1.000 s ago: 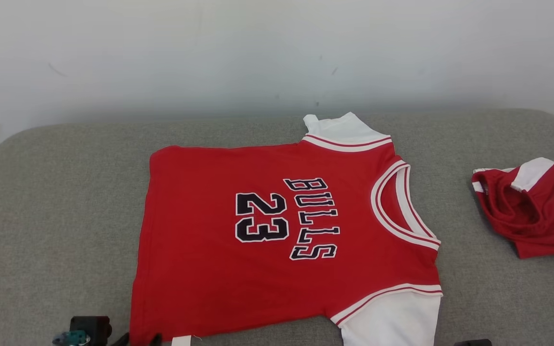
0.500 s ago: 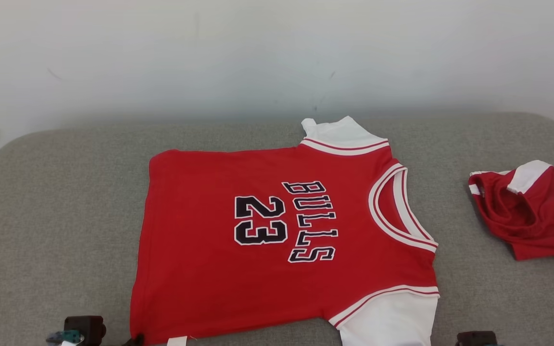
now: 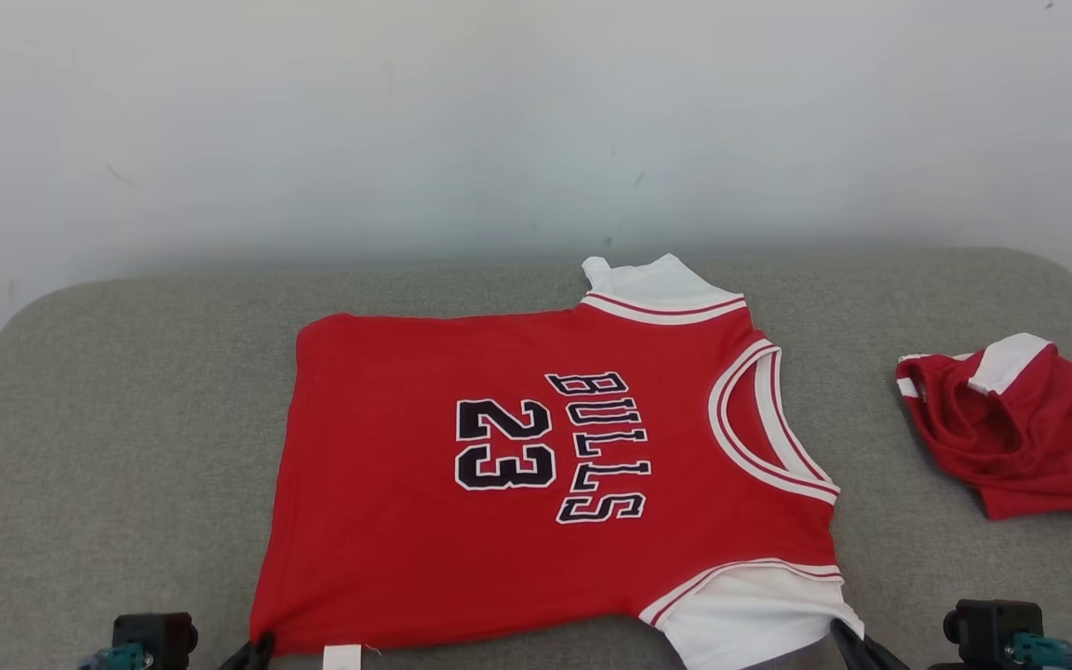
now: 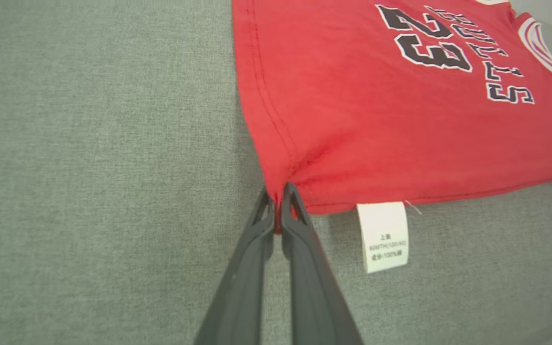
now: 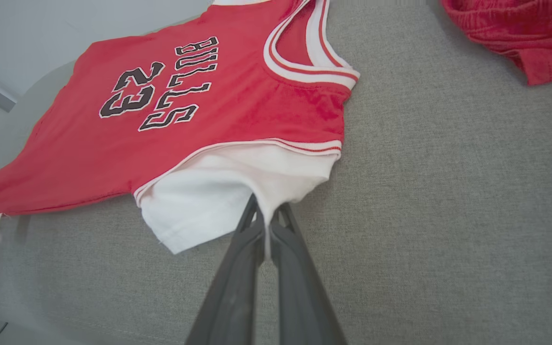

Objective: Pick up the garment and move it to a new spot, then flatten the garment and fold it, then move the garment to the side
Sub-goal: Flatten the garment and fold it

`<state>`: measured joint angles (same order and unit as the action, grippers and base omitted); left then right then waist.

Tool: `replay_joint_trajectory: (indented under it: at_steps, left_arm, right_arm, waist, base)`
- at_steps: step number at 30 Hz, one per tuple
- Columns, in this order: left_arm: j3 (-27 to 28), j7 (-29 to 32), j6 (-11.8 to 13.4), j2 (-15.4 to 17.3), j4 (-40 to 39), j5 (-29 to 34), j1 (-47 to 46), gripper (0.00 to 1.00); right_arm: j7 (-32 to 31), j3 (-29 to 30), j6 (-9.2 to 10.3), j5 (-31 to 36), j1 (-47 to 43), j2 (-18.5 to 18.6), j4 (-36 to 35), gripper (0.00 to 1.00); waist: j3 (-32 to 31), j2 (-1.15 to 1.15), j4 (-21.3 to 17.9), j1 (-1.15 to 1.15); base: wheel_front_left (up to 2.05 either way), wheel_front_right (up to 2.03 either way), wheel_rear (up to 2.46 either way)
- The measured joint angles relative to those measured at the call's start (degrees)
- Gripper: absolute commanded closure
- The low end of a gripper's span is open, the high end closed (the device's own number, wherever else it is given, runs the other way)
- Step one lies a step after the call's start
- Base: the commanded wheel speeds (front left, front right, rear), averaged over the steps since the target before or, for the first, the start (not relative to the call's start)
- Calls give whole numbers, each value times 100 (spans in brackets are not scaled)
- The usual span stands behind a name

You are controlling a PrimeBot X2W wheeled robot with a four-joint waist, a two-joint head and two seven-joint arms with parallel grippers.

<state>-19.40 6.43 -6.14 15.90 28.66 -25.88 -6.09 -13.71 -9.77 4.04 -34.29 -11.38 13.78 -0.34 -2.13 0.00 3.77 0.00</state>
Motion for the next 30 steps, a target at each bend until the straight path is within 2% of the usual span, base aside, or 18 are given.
replay_joint_trajectory:
  at_steps: [7,14,21,30]
  left_arm:
    - [-18,7,0,53,-201,12,-14,100]
    - [16,209,-48,92,-244,-142,-251,100]
    - [-13,594,-96,74,-64,-452,-1034,100]
    - [-32,1189,-101,32,421,-846,-2030,100]
  right_arm:
    - [-278,25,-53,-99,129,122,-281,100]
    - [-749,131,-102,-269,875,331,-260,100]
    - [-1314,-3,-153,-369,1898,381,427,100]
    - [-1896,-235,-175,-508,3299,151,1505,100]
  waist:
    - [-57,0,0,0]
    - [-13,0,-26,0]
    - [128,0,-7,0]
    - [445,0,17,1]
  base:
    - [0,0,0]
    - [0,0,0]
    - [0,0,0]
    - [0,0,0]
